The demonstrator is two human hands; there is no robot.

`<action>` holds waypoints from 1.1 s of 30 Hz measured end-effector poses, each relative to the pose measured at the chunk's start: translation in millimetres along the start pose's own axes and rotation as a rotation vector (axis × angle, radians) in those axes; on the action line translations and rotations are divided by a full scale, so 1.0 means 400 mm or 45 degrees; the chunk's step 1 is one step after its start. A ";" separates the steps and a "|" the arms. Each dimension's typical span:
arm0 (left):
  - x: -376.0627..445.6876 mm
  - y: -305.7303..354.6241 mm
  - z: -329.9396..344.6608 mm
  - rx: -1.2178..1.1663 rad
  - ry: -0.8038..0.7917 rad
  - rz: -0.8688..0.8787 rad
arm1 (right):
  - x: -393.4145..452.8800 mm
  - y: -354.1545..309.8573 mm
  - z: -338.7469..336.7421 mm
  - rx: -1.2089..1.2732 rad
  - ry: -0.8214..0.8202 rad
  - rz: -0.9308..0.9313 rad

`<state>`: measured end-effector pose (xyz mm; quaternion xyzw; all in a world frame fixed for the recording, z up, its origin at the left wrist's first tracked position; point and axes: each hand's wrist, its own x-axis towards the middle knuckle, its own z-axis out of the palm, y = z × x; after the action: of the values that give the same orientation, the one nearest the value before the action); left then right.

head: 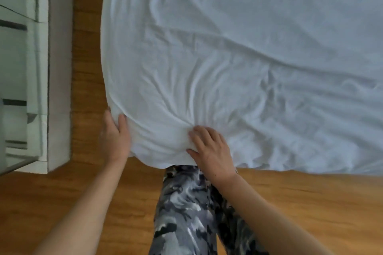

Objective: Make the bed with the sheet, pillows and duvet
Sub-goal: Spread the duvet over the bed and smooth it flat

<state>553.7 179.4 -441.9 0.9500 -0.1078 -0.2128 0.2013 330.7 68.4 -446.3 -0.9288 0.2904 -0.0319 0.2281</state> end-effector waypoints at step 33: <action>0.093 -0.050 -0.157 0.229 -0.343 0.338 | 0.038 -0.074 -0.036 0.066 -0.838 -0.098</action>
<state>617.3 207.5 -411.8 0.9047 -0.2764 -0.2990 0.1258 356.2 75.7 -421.6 -0.8934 0.1650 0.2538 0.3320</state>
